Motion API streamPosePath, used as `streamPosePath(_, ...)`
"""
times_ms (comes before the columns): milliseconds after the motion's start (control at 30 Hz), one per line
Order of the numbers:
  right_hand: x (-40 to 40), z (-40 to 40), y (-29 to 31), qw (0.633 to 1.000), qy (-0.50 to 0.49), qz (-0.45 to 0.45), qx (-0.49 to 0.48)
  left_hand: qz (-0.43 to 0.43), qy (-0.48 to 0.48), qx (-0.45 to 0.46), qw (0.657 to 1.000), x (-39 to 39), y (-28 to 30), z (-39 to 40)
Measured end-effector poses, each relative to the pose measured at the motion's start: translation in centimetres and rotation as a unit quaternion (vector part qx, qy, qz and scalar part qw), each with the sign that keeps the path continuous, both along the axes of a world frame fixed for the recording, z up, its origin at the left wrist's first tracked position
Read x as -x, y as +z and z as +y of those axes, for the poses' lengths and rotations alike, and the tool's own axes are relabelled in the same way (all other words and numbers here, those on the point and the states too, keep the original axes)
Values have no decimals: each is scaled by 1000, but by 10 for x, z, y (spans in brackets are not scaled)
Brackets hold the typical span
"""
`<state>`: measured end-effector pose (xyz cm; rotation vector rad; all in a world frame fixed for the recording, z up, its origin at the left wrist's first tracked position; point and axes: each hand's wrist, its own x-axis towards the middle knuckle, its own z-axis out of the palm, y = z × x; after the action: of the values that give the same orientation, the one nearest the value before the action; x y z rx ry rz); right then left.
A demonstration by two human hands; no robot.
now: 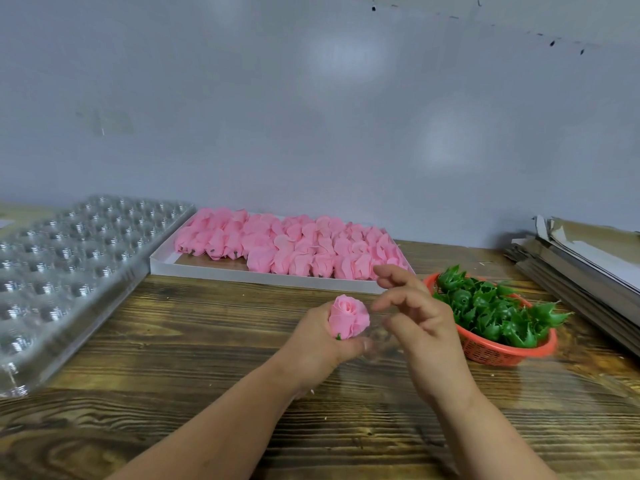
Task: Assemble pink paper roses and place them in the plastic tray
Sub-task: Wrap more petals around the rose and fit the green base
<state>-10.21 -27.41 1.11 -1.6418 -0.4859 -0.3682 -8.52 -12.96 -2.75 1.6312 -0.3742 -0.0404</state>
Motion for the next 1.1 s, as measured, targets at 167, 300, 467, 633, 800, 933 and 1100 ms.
streamPosePath(167,2,3,-2,995,-12,-29,95,-6,-11,6,1000,1,1,1)
streamPosePath(300,3,6,-6,986,-6,-45,160,-26,-10,-8,1000,1,1,1)
streamPosePath(467,2,7,-7,985,21,-48,163,-36,-19,6,999,3,2,-1)
streamPosePath(633,3,9,-7,980,13,-85,177,-39,-32,12,999,2,-1,-1)
streamPosePath(800,2,8,-9,968,-11,-123,217,-32,-50,0,998,0,-2,-1)
streamPosePath(933,4,12,-10,953,-34,-178,243,-26,-46,0,999,1,-3,-1)
streamPosePath(1100,0,5,-4,996,2,-65,57,-16,-59,-5,998,3,-1,-2)
